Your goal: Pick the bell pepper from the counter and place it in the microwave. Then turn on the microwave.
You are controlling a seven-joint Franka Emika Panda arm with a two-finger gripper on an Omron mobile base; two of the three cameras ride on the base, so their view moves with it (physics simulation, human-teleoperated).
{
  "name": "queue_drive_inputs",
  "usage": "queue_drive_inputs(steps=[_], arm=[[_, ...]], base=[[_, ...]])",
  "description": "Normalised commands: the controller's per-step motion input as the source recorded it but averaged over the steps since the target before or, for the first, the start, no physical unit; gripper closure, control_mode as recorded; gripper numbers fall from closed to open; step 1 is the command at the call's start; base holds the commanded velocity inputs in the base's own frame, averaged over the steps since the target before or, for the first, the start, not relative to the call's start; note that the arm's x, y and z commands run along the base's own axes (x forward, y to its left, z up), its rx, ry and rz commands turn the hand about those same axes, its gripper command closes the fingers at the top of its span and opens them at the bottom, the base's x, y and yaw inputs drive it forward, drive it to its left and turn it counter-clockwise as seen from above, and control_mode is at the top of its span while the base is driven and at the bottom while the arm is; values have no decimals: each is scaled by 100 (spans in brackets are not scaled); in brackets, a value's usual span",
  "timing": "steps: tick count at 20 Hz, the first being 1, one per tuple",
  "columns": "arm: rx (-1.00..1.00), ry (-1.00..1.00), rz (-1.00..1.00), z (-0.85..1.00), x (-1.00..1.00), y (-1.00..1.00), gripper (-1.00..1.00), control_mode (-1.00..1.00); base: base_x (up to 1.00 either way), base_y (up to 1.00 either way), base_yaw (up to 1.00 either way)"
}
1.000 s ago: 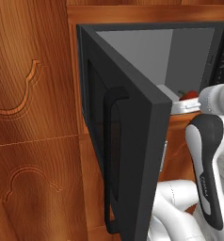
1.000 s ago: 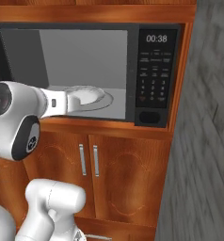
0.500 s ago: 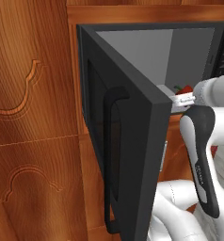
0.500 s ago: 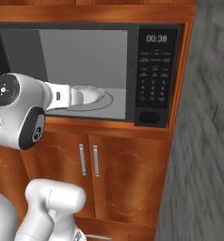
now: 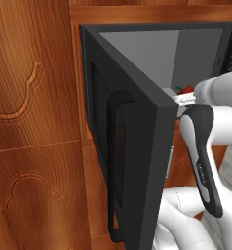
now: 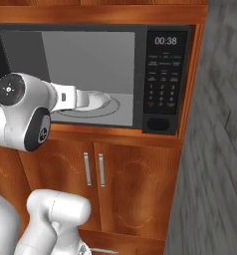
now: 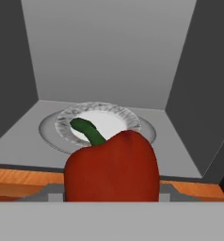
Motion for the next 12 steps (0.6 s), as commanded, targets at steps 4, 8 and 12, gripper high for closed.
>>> queue_drive_inputs(steps=[4, 8, 12], arm=[[0, 0, 0, 0, 20, 6, 100, -100], [0, 0, 0, -1, 19, 9, 100, -100], [0, 0, 0, -7, 17, 12, 100, -100]], base=[[0, 0, 0], [0, 0, 0], [0, 0, 0]])
